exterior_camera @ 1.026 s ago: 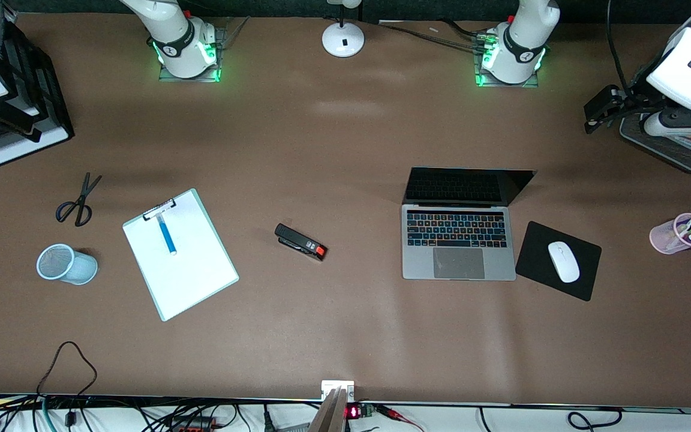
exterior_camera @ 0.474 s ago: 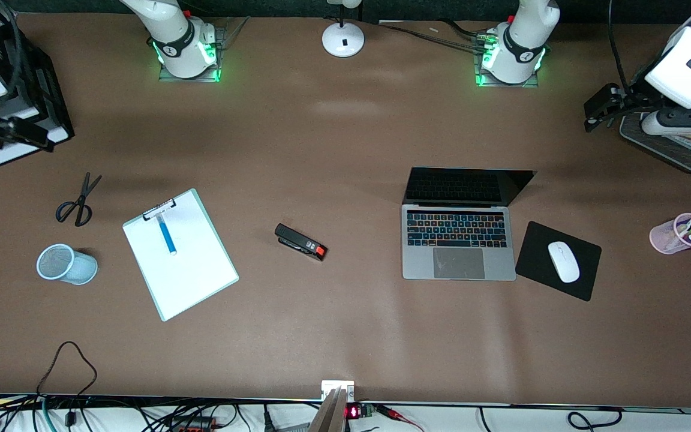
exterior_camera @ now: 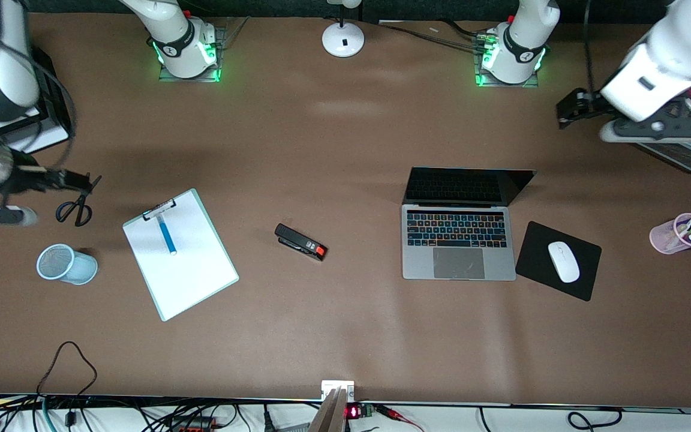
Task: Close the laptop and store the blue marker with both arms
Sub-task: 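Reach the right gripper to the blue marker while the left gripper reaches the laptop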
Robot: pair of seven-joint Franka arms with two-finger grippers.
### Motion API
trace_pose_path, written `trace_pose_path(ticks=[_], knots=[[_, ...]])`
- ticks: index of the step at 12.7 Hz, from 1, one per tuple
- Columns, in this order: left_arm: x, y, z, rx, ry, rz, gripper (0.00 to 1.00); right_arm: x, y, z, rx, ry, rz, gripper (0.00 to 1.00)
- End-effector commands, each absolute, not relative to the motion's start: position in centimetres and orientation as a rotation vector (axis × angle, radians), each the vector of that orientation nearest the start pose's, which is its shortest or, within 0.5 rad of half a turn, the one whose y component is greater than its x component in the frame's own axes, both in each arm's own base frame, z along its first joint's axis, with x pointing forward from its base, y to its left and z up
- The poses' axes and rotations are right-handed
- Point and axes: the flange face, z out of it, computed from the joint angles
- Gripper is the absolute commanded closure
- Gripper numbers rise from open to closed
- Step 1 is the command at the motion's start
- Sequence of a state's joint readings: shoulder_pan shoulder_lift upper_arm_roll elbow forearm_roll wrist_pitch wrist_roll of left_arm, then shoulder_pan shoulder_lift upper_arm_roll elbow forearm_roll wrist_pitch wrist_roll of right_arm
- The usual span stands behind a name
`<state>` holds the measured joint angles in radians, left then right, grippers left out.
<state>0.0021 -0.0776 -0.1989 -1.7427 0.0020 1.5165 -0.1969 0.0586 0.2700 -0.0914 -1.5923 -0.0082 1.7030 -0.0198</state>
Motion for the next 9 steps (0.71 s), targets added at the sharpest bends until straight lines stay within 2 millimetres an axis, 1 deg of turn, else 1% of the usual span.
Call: trace_pose_path(ticks=[1,2,3,5,6,7,8,9], knots=[[50.0,-12.7,54.3,-3.084,-0.014,0.250,0.00,64.3,0.1,42.3,-3.168,-0.098,0.278,0.00],[49.9,-13.1,53.1,-3.080,0.000,0.261,0.00,64.8,0.5,39.8,-3.160,-0.218,0.319,0.00],[49.8,-13.4,52.2,-3.079,0.008,0.268,0.00,65.4,1.1,38.0,-3.153,-0.303,0.308,0.00],[49.0,-14.7,49.3,-3.067,0.048,0.293,0.00,66.4,3.2,34.7,-3.158,-0.383,0.288,0.00],[48.8,-15.1,47.7,-3.062,0.060,0.311,0.00,66.7,4.5,33.3,-3.156,-0.422,0.288,0.00],[48.8,-15.4,46.3,-3.059,0.036,0.316,0.00,66.7,5.1,31.9,-3.149,-0.451,0.307,0.00],[48.6,-16.0,44.8,-3.052,-0.015,0.331,0.00,66.8,5.6,30.9,-3.136,-0.524,0.313,0.00],[48.3,-17.5,43.7,-3.042,-0.033,0.343,0.00,66.9,5.9,29.7,-3.117,-0.604,0.324,0.00]])
